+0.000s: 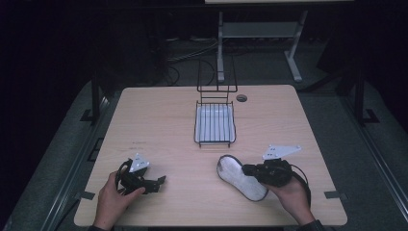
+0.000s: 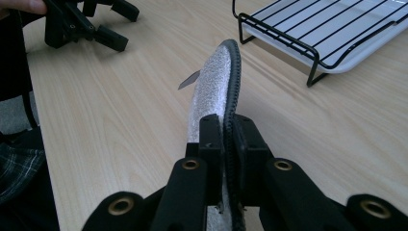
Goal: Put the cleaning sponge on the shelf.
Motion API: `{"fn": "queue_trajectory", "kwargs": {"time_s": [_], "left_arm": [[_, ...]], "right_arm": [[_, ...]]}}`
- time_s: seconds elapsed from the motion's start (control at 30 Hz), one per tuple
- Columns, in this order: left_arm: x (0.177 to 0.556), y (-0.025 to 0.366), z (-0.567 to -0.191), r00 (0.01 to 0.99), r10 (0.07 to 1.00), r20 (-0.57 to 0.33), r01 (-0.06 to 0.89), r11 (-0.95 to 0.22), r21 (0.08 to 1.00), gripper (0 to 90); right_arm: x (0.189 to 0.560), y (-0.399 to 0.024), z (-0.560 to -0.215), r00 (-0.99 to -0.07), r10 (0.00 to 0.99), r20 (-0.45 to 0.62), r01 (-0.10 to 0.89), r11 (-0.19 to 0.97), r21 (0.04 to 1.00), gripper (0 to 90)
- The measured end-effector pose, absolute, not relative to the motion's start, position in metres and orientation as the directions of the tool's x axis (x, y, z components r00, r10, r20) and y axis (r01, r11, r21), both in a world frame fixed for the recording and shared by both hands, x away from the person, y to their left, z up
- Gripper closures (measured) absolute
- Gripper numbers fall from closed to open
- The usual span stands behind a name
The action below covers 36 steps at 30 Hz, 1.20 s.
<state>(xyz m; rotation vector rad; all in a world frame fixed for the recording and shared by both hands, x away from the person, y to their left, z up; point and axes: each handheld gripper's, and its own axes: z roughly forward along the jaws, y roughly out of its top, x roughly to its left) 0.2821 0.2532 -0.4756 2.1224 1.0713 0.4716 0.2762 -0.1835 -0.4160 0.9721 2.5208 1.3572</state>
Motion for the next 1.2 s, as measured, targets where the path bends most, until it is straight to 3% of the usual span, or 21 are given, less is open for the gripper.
{"fn": "queue_trajectory", "kwargs": {"time_s": [1.2], "left_arm": [[0.282, 0.253, -0.476, 0.591, 0.807, 0.007, 0.551, -0.41, 0.727, 12.7]], "right_arm": [[0.288, -0.203, -0.397, -0.761, 0.626, 0.172, 0.468, 0.345, 0.814, 83.8]]}}
